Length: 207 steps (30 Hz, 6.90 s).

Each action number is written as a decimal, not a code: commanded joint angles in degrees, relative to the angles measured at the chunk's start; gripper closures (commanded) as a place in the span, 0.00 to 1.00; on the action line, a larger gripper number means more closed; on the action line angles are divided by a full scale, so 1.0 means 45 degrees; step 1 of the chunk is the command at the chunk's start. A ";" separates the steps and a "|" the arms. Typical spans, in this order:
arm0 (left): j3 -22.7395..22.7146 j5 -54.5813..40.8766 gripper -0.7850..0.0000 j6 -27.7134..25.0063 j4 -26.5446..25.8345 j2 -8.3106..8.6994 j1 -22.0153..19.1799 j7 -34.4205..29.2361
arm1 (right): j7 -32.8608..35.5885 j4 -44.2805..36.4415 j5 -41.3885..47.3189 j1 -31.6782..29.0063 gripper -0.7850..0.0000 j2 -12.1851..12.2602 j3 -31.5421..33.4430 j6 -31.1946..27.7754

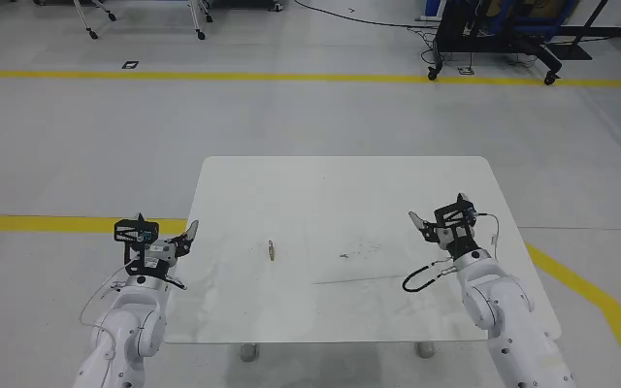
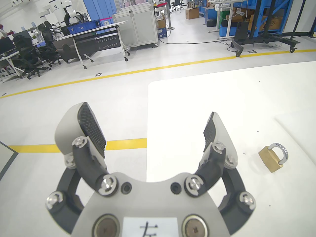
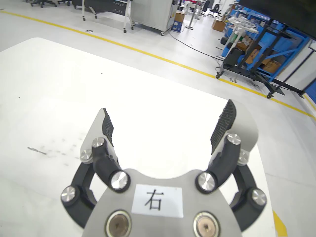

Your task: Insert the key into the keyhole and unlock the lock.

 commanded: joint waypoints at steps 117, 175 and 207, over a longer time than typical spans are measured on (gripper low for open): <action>0.9107 0.6540 0.00 -0.6092 0.2923 -0.0978 -0.6550 -0.4828 | -0.5622 0.7416 -0.3720 0.9271 1.00 0.1974 -0.9680 -1.0479; 0.6580 0.1249 0.00 -0.9763 0.1960 -0.0243 -0.6073 -0.1918 | -1.0977 0.6380 -0.1375 0.7657 1.00 0.2717 -0.8101 -1.0559; 1.1965 -0.0327 0.56 -1.2889 0.8208 0.0222 -1.0725 0.7447 | -1.0975 0.6930 0.3666 0.9229 1.00 0.2886 -1.2150 -1.0559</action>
